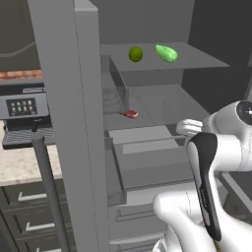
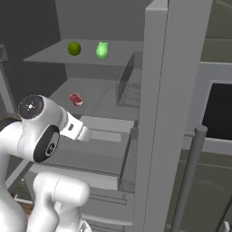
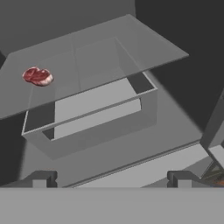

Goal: Gather the lime and corn from the fridge and place them on a tray on the dining counter. Then gather the steaks from the fridge and place them on the other tray.

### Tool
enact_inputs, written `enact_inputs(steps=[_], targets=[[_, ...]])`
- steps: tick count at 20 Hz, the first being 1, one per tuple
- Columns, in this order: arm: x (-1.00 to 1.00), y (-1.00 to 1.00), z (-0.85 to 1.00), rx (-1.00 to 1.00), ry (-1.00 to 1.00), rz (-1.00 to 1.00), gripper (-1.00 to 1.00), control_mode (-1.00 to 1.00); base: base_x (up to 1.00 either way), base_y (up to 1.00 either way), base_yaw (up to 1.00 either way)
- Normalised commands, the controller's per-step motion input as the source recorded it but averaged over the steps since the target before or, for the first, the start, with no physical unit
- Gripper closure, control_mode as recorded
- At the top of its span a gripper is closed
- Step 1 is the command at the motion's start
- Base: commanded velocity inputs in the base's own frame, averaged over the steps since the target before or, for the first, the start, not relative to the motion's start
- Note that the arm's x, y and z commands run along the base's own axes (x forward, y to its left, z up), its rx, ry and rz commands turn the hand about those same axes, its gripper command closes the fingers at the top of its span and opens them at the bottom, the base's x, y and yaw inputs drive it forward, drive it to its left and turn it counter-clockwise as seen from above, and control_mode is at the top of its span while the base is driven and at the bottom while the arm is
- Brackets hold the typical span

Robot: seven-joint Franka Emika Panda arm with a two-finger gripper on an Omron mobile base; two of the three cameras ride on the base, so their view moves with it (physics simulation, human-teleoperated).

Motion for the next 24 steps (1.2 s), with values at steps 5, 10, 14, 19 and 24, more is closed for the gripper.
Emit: enact_inputs(steps=[5,10,14,19,24], targets=[[0.00,0.00,0.00,0.00,0.00,0.00,-1.00,1.00,0.72,-0.02,0.00],[0.00,0.00,0.00,0.00,0.00,0.00,-1.00,1.00,0.47,0.00,0.04],[0.26,0.00,0.08,0.00,-0.05,0.12,-1.00,-1.00,0.13,0.00,0.03],[0.26,0.09,0.35,-0.02,-0.04,0.19,-1.00,-1.00,0.00,0.00,0.00],[0.46,0.45,0.36,-0.11,0.00,0.16,-1.00,-1.00,0.00,0.00,0.00]])
